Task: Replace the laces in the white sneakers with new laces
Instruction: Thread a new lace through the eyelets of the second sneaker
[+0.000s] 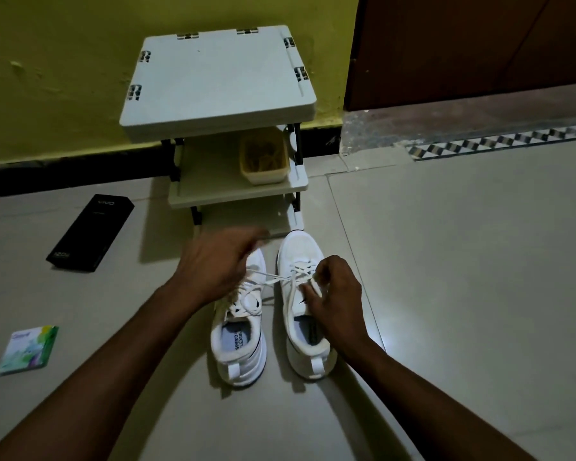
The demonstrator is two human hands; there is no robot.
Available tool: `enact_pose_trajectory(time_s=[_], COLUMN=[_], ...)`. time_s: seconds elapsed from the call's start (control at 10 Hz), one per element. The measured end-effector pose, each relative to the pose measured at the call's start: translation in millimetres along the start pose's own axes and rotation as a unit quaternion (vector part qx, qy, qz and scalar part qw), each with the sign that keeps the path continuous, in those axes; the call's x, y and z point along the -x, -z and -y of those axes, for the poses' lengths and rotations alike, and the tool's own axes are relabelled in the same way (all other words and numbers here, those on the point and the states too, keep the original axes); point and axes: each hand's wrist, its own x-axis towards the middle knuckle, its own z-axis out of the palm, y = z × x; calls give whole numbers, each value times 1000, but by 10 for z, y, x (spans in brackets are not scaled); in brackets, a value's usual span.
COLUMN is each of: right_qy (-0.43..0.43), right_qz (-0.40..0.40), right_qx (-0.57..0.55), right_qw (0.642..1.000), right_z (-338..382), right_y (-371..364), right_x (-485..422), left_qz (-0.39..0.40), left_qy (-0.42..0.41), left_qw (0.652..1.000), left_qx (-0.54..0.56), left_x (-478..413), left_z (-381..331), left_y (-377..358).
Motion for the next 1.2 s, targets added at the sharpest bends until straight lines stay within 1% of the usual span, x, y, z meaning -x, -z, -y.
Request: enact_pose_trajectory(time_s=[0.1,0.2,0.3,0.4,0.5,0.6,0.7,0.8,0.9,1.0,1.1,1.2], right_qy=[-2,2,-1,-4,-6,2,4,-3,-5,1,28,45], right_qz=[-8,-15,-9,9,20,20,25,32,46,56,86,131], right_qx=[4,1,3,9,18,21,17,13,7,-31,-112,-190], right_qw=[1000,1000,1000,1000,1000,1000,1000,999,999,998,990,972], right_z=[-1,9,3,16,27,17,27,35,51,126,340,589], right_y=[2,23,29,-2,-25,-21,-3,7,42,133,233,321], right_x=[3,0,6,1,-2,-10,-12,-13,-13,-34,-155,-382], left_qz=[79,61,67,111,189,185,83,182,145,23,-18,-40], left_qy=[5,89,87,48,20,107,103,108,134,139,81,53], left_qw=[995,914,856,883,849,873,981,975,974,962,936,925], left_qx=[-67,391,506,454,494,438,144,66,110,234,342,373], left_x=[42,41,85,94,55,-13,-47,-31,-23,-38,-31,-11], left_z=[54,22,-53,-143,-291,-411,-346,-329,-309,-323,-513,-557], left_y=[3,61,28,26,89,-39,-315,-513,-528,-276,105,292])
